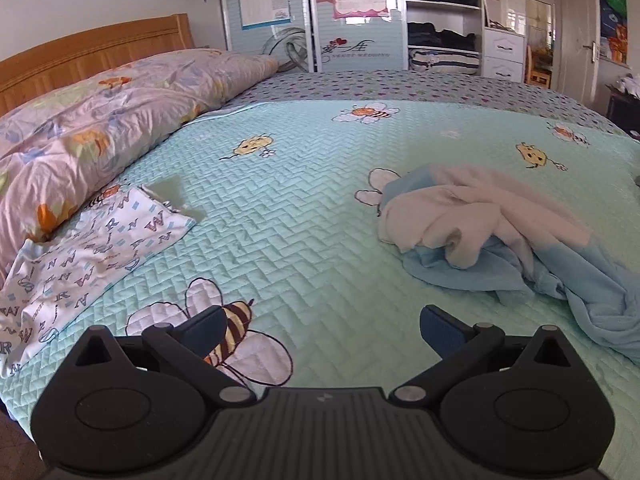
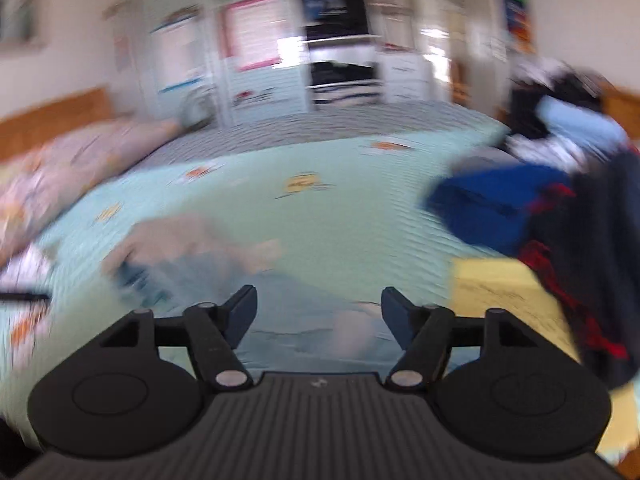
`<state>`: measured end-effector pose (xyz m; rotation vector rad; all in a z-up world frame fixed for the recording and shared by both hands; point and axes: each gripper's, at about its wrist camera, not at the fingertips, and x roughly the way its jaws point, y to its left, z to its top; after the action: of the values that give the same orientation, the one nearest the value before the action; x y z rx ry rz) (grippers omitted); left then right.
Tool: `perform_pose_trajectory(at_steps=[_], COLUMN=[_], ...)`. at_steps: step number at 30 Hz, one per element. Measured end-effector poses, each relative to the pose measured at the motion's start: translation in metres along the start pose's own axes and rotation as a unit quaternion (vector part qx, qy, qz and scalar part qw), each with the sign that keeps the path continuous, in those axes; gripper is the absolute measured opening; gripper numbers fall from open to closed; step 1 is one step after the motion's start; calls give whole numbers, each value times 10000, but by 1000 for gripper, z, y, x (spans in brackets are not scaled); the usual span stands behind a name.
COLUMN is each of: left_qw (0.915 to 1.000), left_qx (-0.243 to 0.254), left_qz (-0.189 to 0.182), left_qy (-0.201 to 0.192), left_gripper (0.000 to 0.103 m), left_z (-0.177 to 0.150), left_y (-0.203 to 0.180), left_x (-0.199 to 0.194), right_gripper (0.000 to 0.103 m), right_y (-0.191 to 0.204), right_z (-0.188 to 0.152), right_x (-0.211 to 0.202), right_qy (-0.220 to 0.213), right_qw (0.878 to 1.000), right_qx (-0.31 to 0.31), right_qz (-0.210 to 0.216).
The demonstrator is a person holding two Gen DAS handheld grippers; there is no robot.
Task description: Fold clothes
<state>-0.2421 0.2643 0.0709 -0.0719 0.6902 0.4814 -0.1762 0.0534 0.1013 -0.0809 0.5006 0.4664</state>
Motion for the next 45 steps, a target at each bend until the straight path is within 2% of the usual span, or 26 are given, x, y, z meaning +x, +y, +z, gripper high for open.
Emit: perform_pose_trajectory(at_steps=[2, 5, 9, 12, 13, 14, 15, 16, 18, 20, 23, 25, 29, 31, 33, 35, 36, 37, 39, 42, 43, 45], left_qw=[9997, 9991, 9984, 9975, 9970, 9967, 9963, 9960, 9955, 9956, 9958, 9958, 9948, 9945, 9940, 9935, 9934, 9935, 9939, 9945, 9947, 9950], left_qx=[214, 422, 537, 643, 692, 729, 763, 797, 824, 774, 645, 539, 472, 468, 465, 449, 437, 408, 348, 272, 242, 160], left_qz=[-75, -40, 25, 82, 96, 112, 130, 147, 232, 329, 449, 513, 625, 612, 606, 632, 649, 657, 661, 648, 622, 544], left_qy=[1, 21, 172, 294, 328, 348, 364, 381, 395, 415, 468, 537, 645, 715, 785, 831, 837, 832, 815, 782, 780, 828], left_gripper=[103, 103, 103, 103, 103, 103, 103, 103, 103, 103, 103, 103, 103, 103, 103, 102, 102, 102, 102, 102, 103, 103], left_z=[0, -1, -3, -4, -3, -2, -1, 0, 3, 7, 10, 11, 9, 6, 4, 2, 1, 2, 3, 5, 6, 8], left_y=[-10, -19, -23, -26, -27, -29, -30, -31, -32, -26, -16, -10, -7, -9, -10, -10, -9, -7, -3, 2, 3, 5], left_x=[-2, -2, 4, 10, 11, 12, 12, 13, 14, 15, 19, 23, 31, 35, 37, 38, 38, 38, 37, 36, 37, 42], right_gripper=[72, 72, 72, 70, 65, 57, 33, 20, 19, 18, 16, 16, 16, 16, 17, 22, 32, 50, 70, 72, 73, 73], right_y=[36, 72, 91, 83, 77, 70, 63, 57, 49, 34, 1, -13, -13, -4, 4, 7, 8, 10, 20, 22, 20, 19], right_z=[2, 3, 1, 0, -1, -1, -1, 0, 0, 2, 4, 2, -11, -19, -27, -28, -26, -24, -17, -1, 5, 16], right_x=[15, 41, 70, 98, 106, 112, 117, 118, 109, 84, 36, 7, -25, -27, -26, -17, -12, -6, -1, 0, 3, 13], right_qy=[94, 349, 665, 1022, 1142, 1243, 1305, 1301, 1118, 846, 320, 137, 405, 670, 899, 1046, 1167, 1288, 1348, 924, 793, 607], right_qw=[9967, 9856, 9752, 9761, 9778, 9798, 9817, 9832, 9850, 9811, 9585, 9437, 9084, 9030, 9051, 9163, 9182, 9199, 9123, 8994, 9046, 9302], right_qx=[-798, -1636, -2063, -1837, -1645, -1384, -1059, -746, -365, 274, 1200, 1296, 1032, 821, 656, 678, 707, 737, 751, 1045, 1158, 1199], right_qz=[52, 233, 445, 558, 617, 739, 892, 1043, 1264, 1717, 2564, 3042, 4030, 4163, 4105, 3805, 3718, 3629, 3793, 4144, 4025, 3415])
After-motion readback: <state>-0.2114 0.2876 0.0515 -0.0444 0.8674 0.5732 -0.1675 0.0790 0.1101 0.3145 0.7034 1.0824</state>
